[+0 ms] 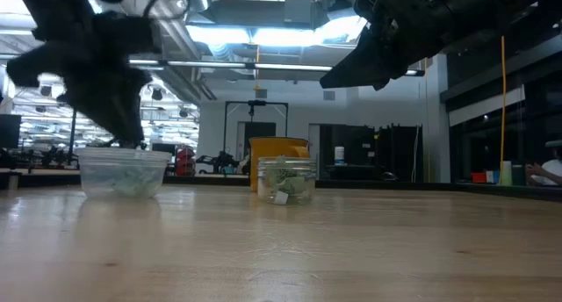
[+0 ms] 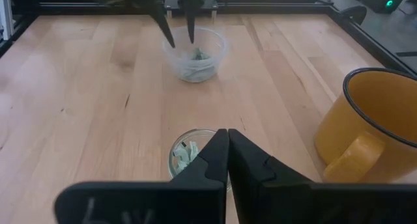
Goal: Pick and place Stevia / Truvia into bins
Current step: Return to Home Position
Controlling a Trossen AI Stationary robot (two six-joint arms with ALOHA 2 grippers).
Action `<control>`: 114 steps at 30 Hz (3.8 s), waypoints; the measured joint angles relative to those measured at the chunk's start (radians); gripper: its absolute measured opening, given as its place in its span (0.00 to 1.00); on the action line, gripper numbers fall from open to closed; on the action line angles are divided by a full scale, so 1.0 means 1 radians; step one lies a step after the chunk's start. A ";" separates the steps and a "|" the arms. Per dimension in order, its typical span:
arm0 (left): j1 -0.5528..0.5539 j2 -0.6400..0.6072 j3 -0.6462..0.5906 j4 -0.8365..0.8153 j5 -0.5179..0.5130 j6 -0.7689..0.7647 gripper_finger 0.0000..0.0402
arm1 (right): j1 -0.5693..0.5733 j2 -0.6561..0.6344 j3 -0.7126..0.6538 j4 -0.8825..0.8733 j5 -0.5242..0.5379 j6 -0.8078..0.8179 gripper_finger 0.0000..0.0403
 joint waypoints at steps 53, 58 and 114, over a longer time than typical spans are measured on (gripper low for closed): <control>0.482 -1.244 -0.589 0.400 0.315 0.513 0.00 | -0.171 -0.111 -0.134 0.237 -0.183 -0.135 0.00; 0.559 -1.245 -0.589 0.420 0.417 0.507 0.00 | -0.207 -0.140 -0.255 0.388 -0.184 -0.123 0.00; 0.664 -1.230 -0.649 0.565 0.390 0.531 0.00 | -0.213 -0.785 -0.590 0.207 -0.183 -0.052 0.00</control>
